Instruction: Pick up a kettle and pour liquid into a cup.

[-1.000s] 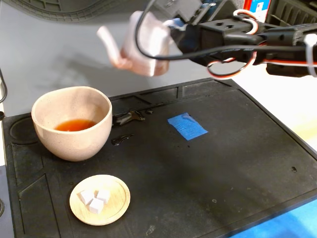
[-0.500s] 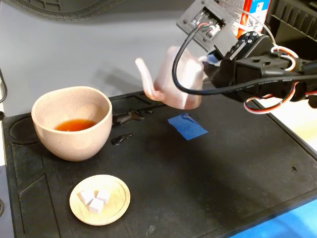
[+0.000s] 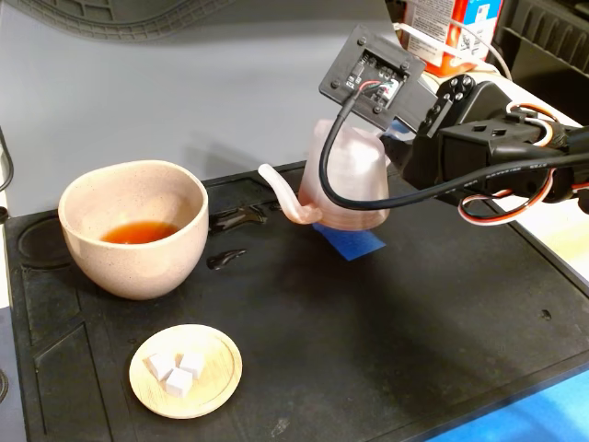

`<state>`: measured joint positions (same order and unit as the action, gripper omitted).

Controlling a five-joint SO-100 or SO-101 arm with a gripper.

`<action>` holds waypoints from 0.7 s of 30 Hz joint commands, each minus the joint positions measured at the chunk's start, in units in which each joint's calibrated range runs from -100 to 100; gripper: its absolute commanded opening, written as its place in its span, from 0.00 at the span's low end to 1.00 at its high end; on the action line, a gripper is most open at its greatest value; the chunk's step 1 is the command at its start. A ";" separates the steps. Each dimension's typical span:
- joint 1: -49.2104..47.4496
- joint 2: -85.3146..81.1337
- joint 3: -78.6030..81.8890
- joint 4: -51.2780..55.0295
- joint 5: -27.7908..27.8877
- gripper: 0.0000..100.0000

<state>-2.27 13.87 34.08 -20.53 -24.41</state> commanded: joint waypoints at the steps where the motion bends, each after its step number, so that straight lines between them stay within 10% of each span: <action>1: -0.13 -1.41 -0.78 -1.57 0.30 0.01; 21: -1.04 2.68 1.40 -1.57 1.71 0.01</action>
<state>-2.42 16.61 36.12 -20.88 -22.42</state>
